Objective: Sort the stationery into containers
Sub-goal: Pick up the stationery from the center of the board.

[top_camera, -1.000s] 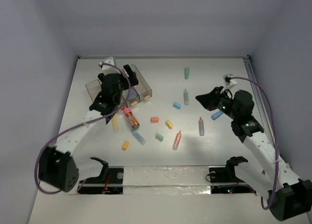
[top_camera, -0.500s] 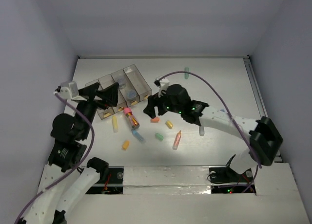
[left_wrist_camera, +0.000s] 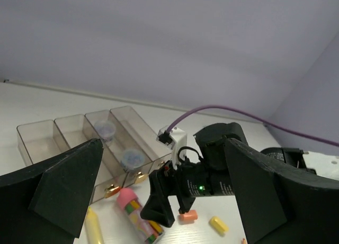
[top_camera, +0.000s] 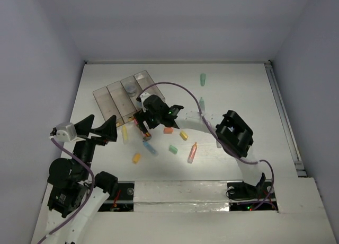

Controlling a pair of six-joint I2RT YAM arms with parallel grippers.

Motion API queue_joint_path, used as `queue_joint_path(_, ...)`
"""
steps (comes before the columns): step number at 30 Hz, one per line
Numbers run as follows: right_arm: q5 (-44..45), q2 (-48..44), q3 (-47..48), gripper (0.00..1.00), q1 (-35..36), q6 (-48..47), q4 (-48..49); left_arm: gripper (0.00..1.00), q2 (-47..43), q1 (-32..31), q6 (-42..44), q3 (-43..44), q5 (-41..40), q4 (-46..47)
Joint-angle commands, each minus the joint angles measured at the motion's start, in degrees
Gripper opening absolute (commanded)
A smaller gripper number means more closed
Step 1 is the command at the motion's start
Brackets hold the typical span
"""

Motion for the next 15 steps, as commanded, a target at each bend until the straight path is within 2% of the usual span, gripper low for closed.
queue_joint_path(1, 0.0, 2.5, 6.1, 0.85, 0.6, -1.4, -4.6, 0.99, 0.5, -0.1, 1.7, -0.6, 0.5, 1.2)
queue_joint_path(11, -1.7, 8.2, 10.0, 0.74, 1.1, -0.4, -6.5, 0.99, 0.3, -0.1, 3.0, -0.6, 1.9, 1.8)
queue_joint_path(15, -1.7, 9.1, 10.9, 0.56, 1.1, -0.4, -7.0, 0.99, 0.3, -0.1, 3.1, -0.6, 2.2, 1.8)
